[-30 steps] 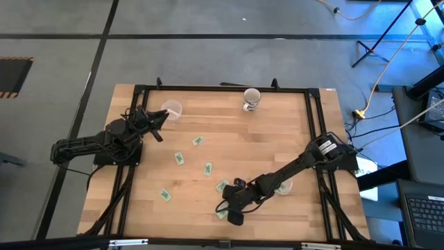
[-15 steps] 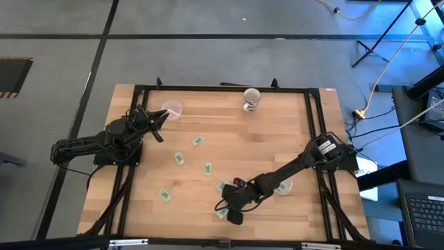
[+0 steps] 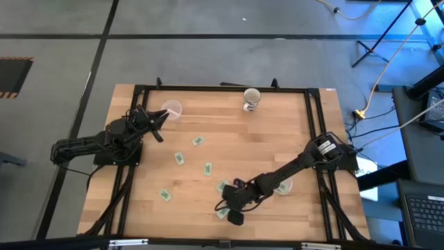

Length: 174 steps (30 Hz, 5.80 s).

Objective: Pick and place items into bin
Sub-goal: Put the white stevia packet into the bottom transparent bin, then put the white stevia packet into the top transparent bin

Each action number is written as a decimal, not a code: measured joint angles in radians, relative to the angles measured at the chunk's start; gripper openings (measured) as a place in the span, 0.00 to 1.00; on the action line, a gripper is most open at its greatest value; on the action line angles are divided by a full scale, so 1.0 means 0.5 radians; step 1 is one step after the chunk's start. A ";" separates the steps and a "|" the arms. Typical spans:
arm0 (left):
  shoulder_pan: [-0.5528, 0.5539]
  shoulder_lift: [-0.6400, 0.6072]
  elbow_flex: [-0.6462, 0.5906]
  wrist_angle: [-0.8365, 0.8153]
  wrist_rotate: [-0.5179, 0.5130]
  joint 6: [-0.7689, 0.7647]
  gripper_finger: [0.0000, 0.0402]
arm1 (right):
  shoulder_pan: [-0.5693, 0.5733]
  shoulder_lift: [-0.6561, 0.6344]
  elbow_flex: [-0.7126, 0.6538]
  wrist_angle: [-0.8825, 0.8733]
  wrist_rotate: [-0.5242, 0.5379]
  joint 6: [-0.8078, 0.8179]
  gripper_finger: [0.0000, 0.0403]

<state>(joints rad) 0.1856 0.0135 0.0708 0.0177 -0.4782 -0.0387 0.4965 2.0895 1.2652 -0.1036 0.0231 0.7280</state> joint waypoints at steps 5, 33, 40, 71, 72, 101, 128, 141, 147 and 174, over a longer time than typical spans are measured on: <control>0.000 0.000 0.000 0.000 0.000 0.000 0.19 | 0.000 0.002 -0.001 0.002 -0.004 -0.047 0.05; 0.001 0.000 0.000 0.021 0.004 -0.012 0.19 | 0.112 -1.203 -0.001 -1.672 0.430 0.645 0.00; 0.001 0.001 0.000 0.018 0.009 -0.053 0.19 | 0.266 -1.294 -0.001 -1.944 0.313 1.079 0.00; 0.000 0.000 0.000 0.016 0.008 -0.053 0.19 | 0.322 -1.276 -0.554 -1.831 0.176 1.368 0.05; 0.001 0.000 0.000 0.017 0.008 -0.053 0.19 | 0.320 -1.276 -0.554 -1.817 0.176 1.371 0.05; 0.000 0.001 0.000 0.017 0.013 -0.059 0.19 | -0.397 -1.562 -0.260 -1.785 0.685 -0.216 0.61; -0.002 0.401 0.000 0.348 0.748 -0.073 0.55 | -0.645 -2.354 -1.045 -0.535 0.711 -0.993 0.61; -0.013 1.381 0.532 0.094 0.869 -0.069 0.54 | -0.946 -2.597 -1.282 -0.437 0.874 -1.012 0.61; -0.062 1.926 0.812 -0.045 0.758 0.032 0.54 | -1.174 -2.703 -1.541 0.063 0.750 -1.249 0.61; -0.161 3.000 1.575 -0.797 0.580 -0.409 0.56 | -1.213 -2.718 -1.598 -0.124 0.750 -1.262 0.61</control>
<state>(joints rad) 0.1052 1.5137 0.8581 -0.3806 -0.1882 -0.2434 -0.1101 0.7303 0.4660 -0.1657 0.3981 0.0971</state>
